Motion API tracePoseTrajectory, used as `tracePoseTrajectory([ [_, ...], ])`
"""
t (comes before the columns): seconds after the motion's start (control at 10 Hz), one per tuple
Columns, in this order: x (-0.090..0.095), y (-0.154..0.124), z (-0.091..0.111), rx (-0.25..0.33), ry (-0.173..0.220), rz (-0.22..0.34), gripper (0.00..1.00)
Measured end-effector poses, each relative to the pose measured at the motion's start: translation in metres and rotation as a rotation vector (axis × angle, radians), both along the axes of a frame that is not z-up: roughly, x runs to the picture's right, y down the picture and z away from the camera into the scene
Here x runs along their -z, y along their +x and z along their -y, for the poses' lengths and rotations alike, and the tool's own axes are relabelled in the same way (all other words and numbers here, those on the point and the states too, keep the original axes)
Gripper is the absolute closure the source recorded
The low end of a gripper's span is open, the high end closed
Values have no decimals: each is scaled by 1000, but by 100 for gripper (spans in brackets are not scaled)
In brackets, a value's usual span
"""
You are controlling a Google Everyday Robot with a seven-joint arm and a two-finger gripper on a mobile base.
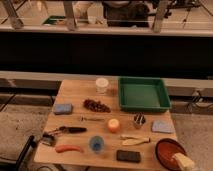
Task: Stack bowls on top of each other
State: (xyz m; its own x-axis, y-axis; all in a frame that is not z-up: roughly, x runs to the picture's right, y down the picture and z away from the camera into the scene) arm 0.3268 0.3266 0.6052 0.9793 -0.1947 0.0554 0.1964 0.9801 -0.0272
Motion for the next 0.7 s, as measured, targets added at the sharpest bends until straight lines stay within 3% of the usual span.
tracePoseTrajectory([
  [0.4,7,-5,10,-15,20,-3,20],
  [0.7,38,-30,42,-26,28,64,20],
])
